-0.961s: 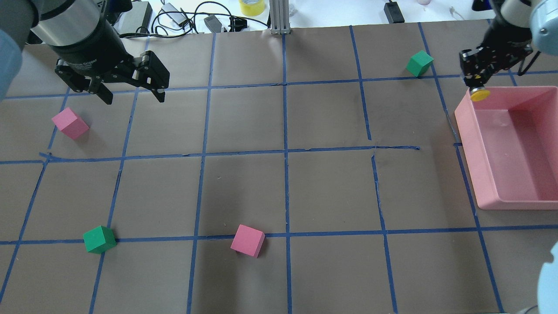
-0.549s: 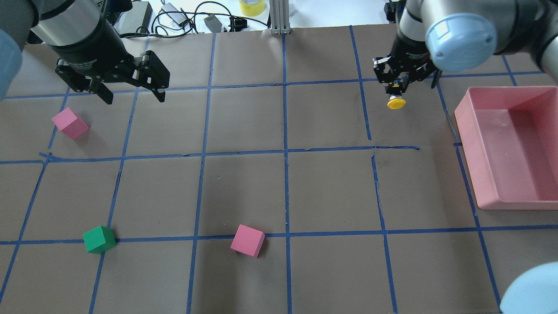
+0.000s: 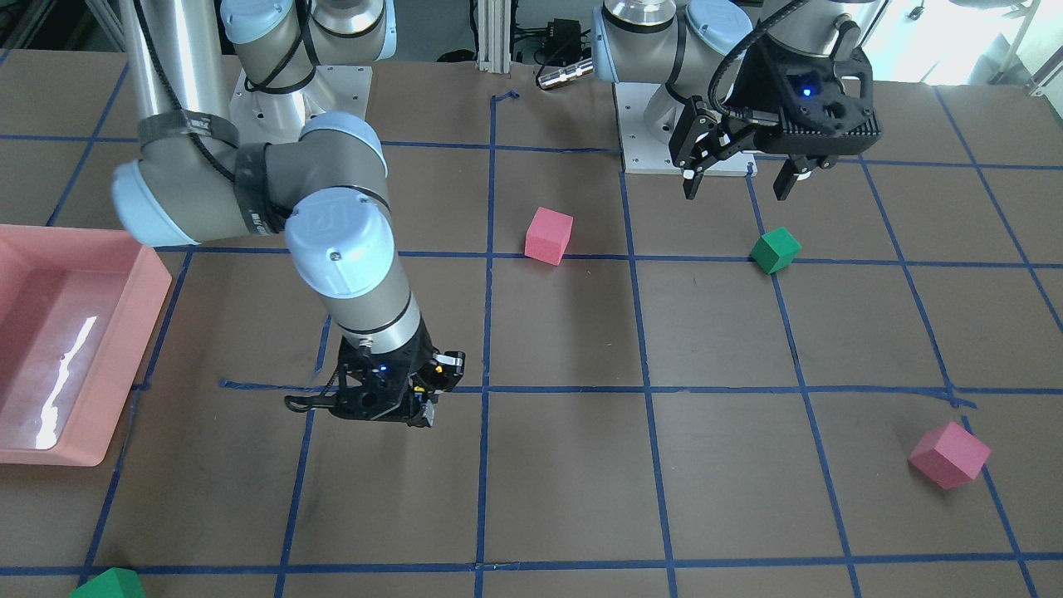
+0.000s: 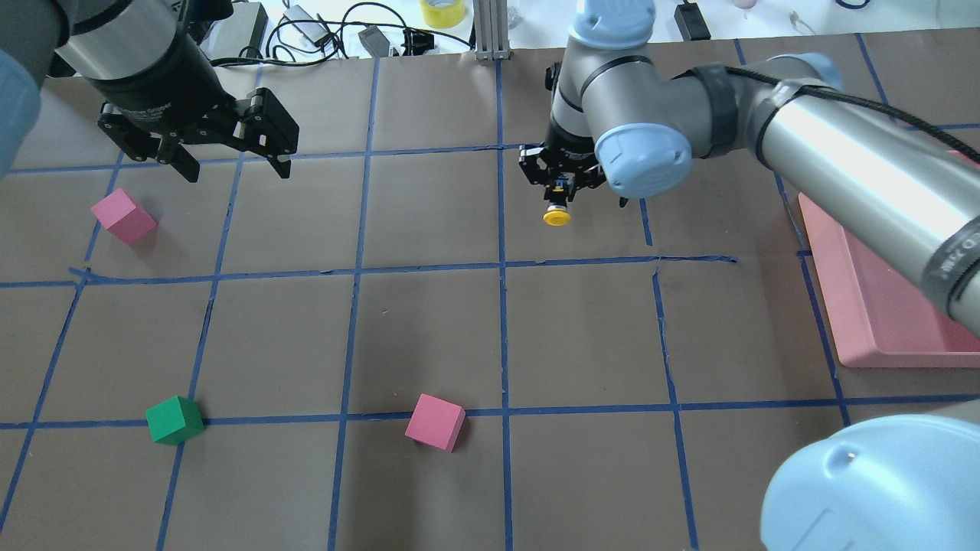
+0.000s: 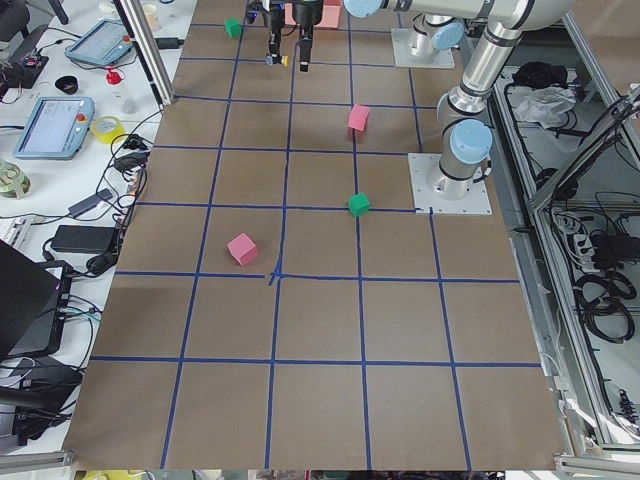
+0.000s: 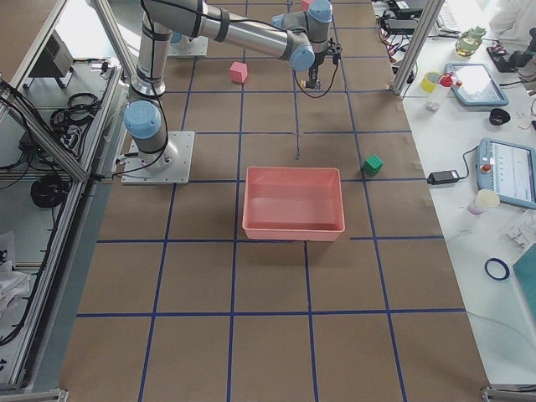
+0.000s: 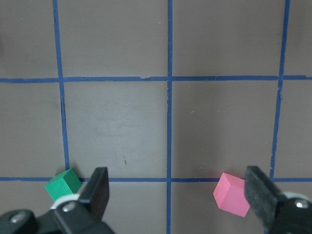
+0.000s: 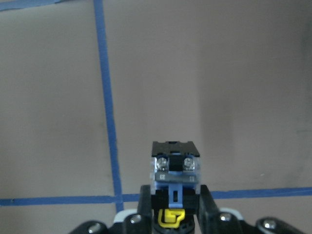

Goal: Align button upright
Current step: 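Lift the button switch out of the tray and carry it toward table center, then lower the button switch onto the table with the right gripper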

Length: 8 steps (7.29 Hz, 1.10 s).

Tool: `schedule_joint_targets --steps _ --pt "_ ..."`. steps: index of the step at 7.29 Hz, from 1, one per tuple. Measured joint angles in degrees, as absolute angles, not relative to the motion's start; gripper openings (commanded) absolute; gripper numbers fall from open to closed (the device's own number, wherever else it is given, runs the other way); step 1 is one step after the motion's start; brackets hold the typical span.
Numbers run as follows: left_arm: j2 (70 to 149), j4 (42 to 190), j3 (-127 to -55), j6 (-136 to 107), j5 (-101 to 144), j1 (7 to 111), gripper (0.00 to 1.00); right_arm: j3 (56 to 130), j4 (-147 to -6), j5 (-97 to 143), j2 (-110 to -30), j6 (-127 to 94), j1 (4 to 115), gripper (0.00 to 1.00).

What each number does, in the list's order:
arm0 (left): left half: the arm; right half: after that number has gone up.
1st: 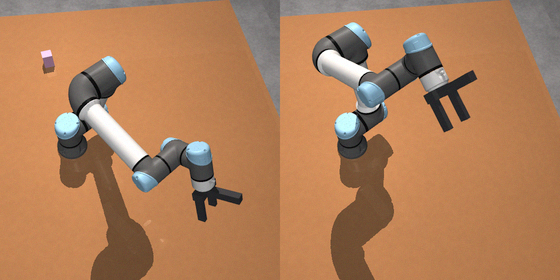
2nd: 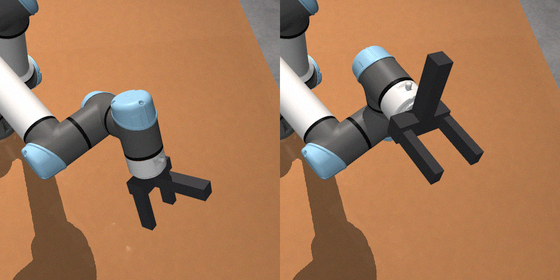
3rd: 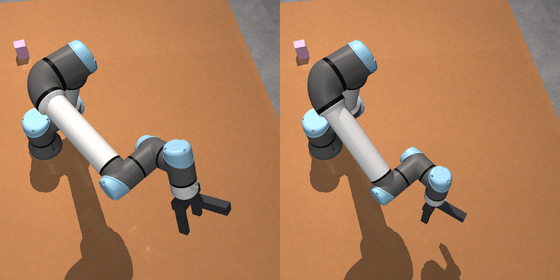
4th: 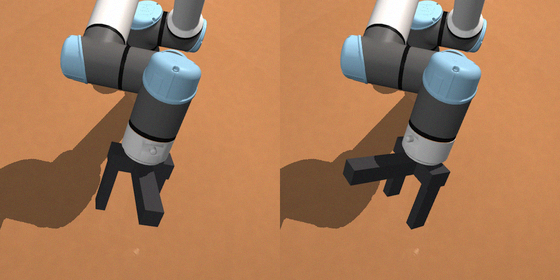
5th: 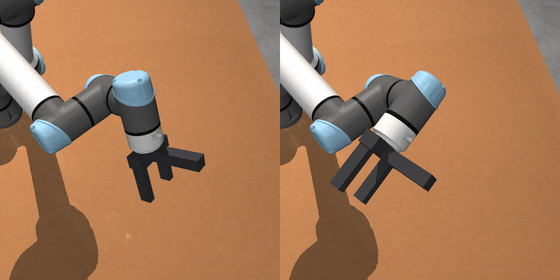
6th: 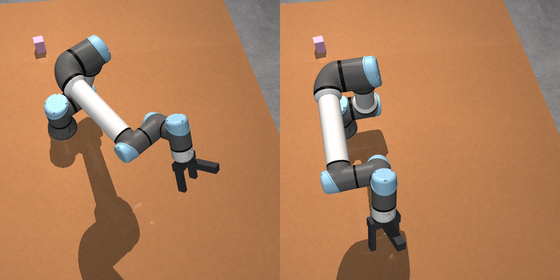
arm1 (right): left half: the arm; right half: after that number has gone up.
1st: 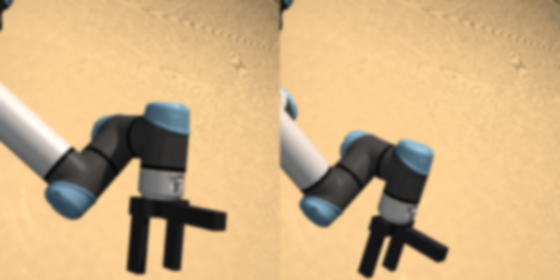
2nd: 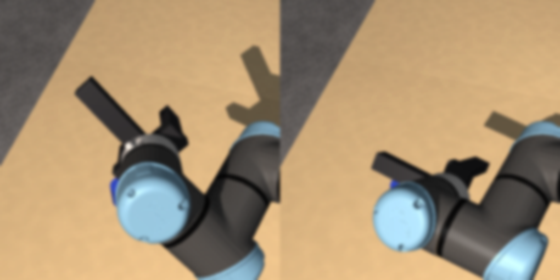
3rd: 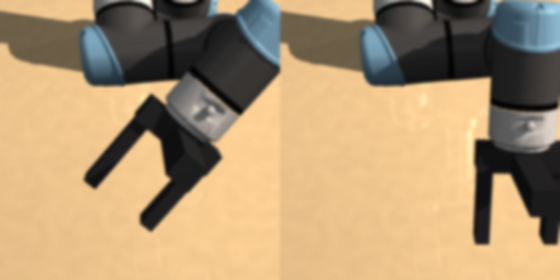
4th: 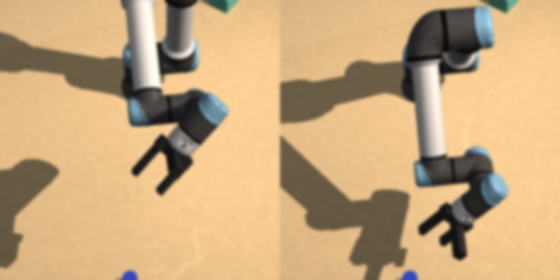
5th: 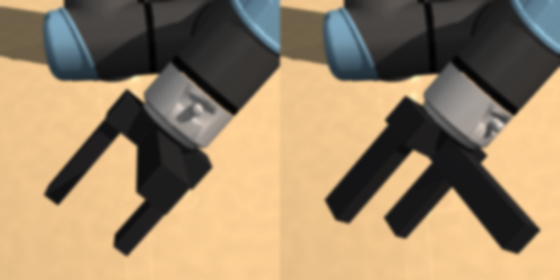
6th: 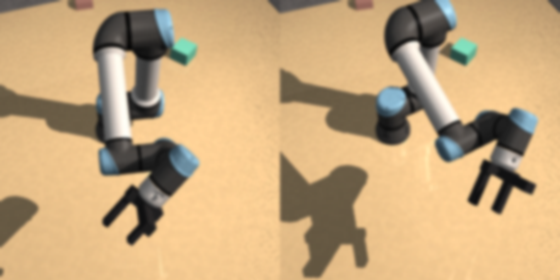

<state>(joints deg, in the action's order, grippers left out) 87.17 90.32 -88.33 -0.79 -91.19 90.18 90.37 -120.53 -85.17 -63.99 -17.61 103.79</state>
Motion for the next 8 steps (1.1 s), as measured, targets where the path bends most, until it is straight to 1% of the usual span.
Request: schedule_joint_targets --steps 3,6,7,8 --pt "87.19 90.27 -88.33 -0.79 -91.39 90.23 1.0 90.6 -125.55 -85.14 -59.02 -19.41 109.74 0.0" --pt "87.16 90.27 -88.3 -0.79 -91.37 90.15 1.0 90.93 -126.66 -86.81 -57.85 -21.3 111.78 0.0" --pt "87.16 90.26 -88.29 -0.79 -91.27 90.14 1.0 91.17 -126.66 -87.43 -57.84 -21.37 111.85 0.02" --pt "87.17 90.26 -88.28 -0.79 -91.22 90.12 1.0 91.48 -126.67 -87.6 -57.83 -21.39 111.86 0.14"
